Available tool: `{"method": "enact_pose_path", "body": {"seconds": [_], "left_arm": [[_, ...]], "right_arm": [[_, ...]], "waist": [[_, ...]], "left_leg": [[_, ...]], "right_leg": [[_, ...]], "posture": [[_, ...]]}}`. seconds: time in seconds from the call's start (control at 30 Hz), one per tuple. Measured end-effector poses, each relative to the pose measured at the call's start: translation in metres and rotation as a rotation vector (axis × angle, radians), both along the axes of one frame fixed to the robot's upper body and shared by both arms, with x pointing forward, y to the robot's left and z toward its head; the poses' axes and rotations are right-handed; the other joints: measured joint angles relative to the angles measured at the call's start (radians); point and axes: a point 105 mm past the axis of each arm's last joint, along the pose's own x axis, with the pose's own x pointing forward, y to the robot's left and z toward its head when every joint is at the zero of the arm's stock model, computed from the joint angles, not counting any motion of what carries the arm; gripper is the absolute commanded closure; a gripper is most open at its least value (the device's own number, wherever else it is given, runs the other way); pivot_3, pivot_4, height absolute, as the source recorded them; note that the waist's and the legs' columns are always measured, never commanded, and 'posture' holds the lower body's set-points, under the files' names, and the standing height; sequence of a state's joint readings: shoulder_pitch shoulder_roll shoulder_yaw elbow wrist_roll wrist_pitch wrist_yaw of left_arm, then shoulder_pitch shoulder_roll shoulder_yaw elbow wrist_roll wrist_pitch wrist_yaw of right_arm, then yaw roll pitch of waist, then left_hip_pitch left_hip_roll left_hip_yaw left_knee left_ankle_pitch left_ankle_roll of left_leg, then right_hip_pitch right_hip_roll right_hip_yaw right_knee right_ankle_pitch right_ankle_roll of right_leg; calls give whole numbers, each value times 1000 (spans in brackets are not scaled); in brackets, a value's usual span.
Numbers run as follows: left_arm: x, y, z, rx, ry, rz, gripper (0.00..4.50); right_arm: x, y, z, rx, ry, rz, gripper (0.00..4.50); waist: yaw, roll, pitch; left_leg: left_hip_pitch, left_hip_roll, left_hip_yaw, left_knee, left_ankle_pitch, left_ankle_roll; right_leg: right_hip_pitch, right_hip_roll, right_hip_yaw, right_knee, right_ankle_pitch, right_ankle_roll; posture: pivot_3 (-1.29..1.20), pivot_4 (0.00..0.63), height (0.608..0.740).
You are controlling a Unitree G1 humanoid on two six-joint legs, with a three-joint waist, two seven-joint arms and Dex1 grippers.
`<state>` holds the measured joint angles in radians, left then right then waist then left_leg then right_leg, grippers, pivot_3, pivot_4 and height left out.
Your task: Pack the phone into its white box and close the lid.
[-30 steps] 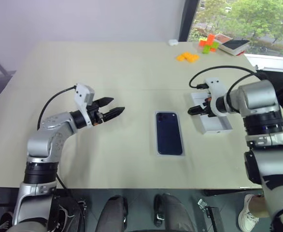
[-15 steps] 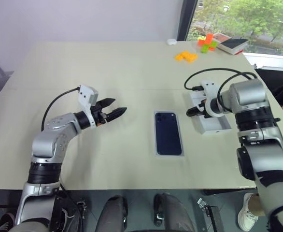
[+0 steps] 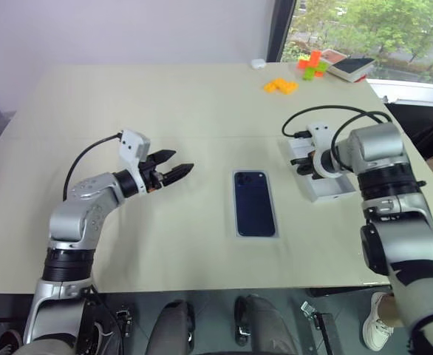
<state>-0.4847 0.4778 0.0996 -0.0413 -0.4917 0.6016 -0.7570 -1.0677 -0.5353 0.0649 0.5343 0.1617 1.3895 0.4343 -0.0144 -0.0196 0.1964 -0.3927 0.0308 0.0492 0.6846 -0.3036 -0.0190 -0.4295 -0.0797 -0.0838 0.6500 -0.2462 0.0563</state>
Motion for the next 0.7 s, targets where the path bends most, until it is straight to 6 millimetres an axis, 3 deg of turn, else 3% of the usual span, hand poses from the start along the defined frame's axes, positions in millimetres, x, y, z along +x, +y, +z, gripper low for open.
{"method": "enact_pose_path", "body": {"seconds": [0.1,0.2,0.4,0.47,0.6,0.7], "left_arm": [[0,0,0,0,0,1,684],[0,0,0,0,-1,2,684],[1,2,1,2,-2,5,684],[1,5,1,8,0,13,684],[3,14,7,-24,-7,41,684],[4,17,15,-60,-18,48,684]], "right_arm": [[6,11,8,138,-49,-17,4436],[16,32,39,311,-191,58,4436],[13,73,87,509,-395,244,4436],[8,84,96,657,-404,267,4436],[-12,112,122,1113,-323,332,4436],[-25,127,120,1278,-238,367,4436]], "waist": [[-2,0,0],[-1,0,0],[2,0,0],[3,0,0],[2,0,0],[2,1,0]], "left_leg": [[0,0,0,0,0,0],[0,1,0,-1,0,0],[-1,0,0,-1,0,0],[-1,0,0,-1,0,0],[-1,1,0,-1,0,0],[-1,1,0,-2,0,0]], "right_leg": [[0,0,0,0,0,0],[-1,1,0,0,0,0],[-1,0,0,-1,0,0],[-1,0,0,-1,0,0],[-1,0,0,0,0,0],[-1,0,0,-1,0,0]], "posture": [[0,150,740],[0,150,740],[0,150,740],[0,150,740],[0,150,740],[0,150,740]]}}
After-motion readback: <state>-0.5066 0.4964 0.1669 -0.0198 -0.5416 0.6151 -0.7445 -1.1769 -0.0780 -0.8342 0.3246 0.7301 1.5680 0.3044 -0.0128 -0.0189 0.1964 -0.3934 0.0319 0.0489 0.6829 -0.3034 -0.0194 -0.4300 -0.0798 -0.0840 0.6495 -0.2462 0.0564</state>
